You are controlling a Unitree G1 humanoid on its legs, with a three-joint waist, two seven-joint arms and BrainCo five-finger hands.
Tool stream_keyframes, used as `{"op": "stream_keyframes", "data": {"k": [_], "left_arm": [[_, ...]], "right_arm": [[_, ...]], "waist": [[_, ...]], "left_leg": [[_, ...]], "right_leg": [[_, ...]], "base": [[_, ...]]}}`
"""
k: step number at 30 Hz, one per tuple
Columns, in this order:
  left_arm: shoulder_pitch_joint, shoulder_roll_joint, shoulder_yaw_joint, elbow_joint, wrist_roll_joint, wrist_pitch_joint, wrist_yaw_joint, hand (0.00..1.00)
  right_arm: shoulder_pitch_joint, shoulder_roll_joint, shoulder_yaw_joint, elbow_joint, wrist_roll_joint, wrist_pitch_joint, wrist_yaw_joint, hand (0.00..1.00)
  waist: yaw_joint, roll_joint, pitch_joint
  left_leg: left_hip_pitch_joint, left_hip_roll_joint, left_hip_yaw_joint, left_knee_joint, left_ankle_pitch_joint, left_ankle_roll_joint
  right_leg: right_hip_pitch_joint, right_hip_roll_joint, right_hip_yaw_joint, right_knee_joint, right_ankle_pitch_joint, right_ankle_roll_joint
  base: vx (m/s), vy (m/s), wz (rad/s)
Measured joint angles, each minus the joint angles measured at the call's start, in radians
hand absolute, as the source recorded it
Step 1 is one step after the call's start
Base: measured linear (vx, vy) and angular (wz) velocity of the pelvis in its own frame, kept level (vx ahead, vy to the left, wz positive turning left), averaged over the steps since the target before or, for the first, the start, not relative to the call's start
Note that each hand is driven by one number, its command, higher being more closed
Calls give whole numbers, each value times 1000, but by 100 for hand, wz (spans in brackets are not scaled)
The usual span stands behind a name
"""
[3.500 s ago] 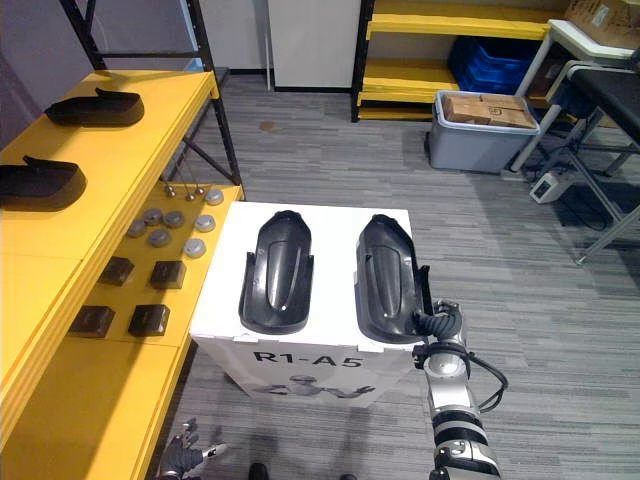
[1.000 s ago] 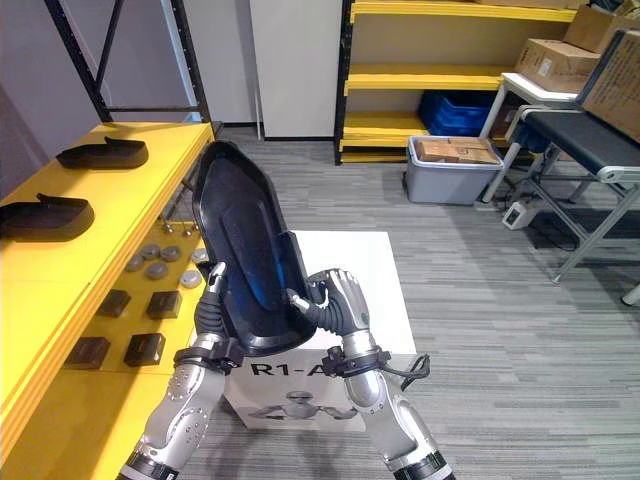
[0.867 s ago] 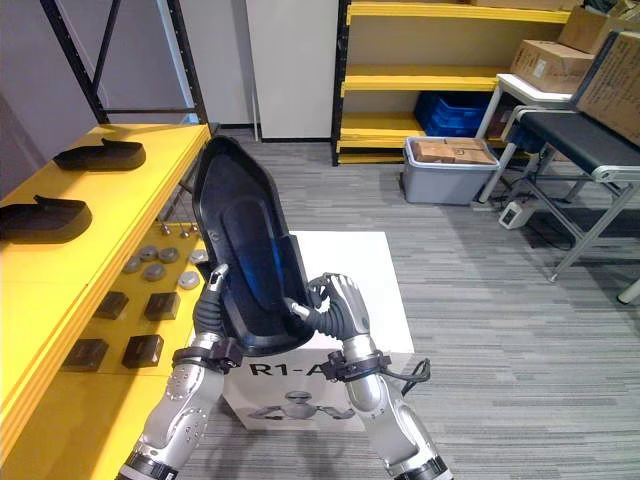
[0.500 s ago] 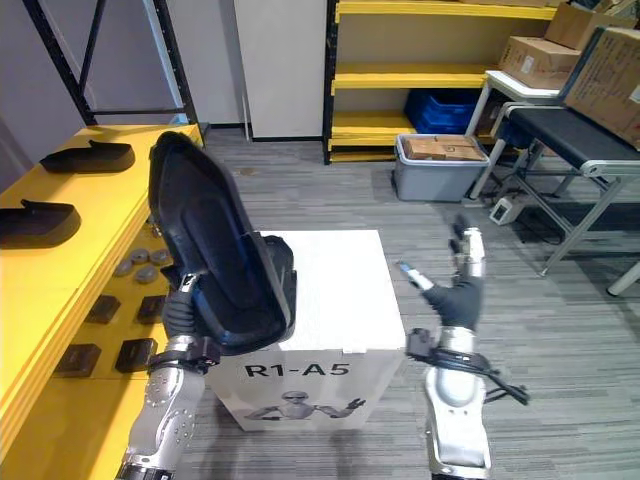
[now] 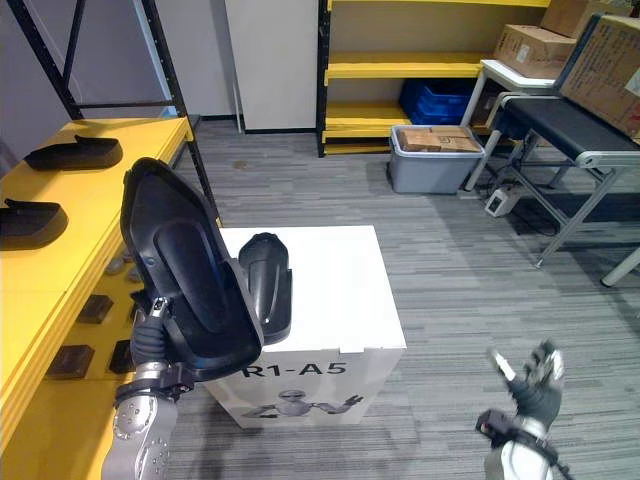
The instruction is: Walk over and take plastic housings, then place them on the shelf
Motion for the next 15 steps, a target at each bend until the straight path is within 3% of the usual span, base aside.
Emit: {"op": "stream_keyframes", "data": {"k": [8, 15], "left_arm": [[90, -30, 0, -43, 1, -2, -17, 100], [111, -56, -10, -59, 22, -15, -22, 100]], "right_arm": [[59, 83, 113, 393, -50, 44, 76, 0], [54, 98, 283, 482, -146, 70, 112, 0]], "waist": [[17, 1, -17], [54, -6, -24]], "left_leg": [[28, 5, -8, 2, -11, -7], [10, -4, -63, 4, -13, -9]], "right_leg": [[33, -8, -22, 36, -25, 9], [35, -21, -83, 67, -67, 18]], "base": [[-17, 4, 3], [-33, -18, 26]]}}
